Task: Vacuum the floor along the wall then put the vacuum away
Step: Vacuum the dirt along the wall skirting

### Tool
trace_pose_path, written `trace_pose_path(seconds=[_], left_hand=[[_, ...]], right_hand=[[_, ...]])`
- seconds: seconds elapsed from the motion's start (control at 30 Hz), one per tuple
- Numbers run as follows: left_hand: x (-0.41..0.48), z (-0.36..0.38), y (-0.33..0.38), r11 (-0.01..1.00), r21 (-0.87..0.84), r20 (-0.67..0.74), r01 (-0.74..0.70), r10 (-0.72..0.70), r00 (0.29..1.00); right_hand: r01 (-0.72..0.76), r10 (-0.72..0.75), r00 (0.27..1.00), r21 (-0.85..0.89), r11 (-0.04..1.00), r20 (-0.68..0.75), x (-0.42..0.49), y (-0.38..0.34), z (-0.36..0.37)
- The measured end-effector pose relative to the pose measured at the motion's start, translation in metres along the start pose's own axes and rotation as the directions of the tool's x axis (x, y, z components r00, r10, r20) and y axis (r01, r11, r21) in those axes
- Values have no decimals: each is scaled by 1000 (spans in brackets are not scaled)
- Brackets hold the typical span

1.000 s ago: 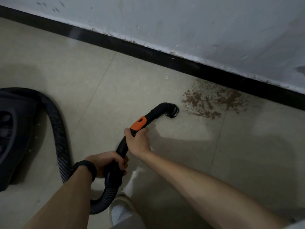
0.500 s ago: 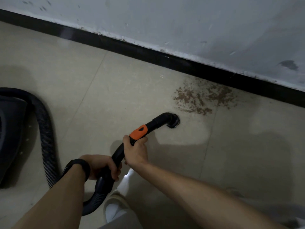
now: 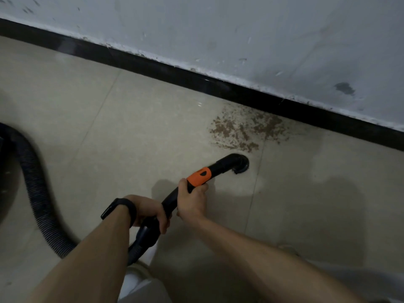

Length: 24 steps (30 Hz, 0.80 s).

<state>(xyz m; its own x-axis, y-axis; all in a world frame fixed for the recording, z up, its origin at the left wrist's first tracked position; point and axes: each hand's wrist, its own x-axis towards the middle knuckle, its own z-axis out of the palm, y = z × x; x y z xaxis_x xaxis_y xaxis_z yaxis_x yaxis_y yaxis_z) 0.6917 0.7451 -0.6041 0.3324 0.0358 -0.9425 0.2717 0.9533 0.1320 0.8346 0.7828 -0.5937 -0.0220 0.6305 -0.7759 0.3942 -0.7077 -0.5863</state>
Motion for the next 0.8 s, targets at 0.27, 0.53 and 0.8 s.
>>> trace_pose_path(seconds=[0.27,0.53,0.8], left_hand=[[0,11,26,998,61,-30,5,-3,1000],[-22,-8,-23,994,-102,-131,-34,20,991],[-26,-19,-40,939,-296,-189,-172,119,975]], right_hand=[[-20,23,996,38,999,-82,11,-5,-13],[43,-34,992,-69,997,123,-7,-16,25],[106,-62,968,-174,979,243,1,-36,50]])
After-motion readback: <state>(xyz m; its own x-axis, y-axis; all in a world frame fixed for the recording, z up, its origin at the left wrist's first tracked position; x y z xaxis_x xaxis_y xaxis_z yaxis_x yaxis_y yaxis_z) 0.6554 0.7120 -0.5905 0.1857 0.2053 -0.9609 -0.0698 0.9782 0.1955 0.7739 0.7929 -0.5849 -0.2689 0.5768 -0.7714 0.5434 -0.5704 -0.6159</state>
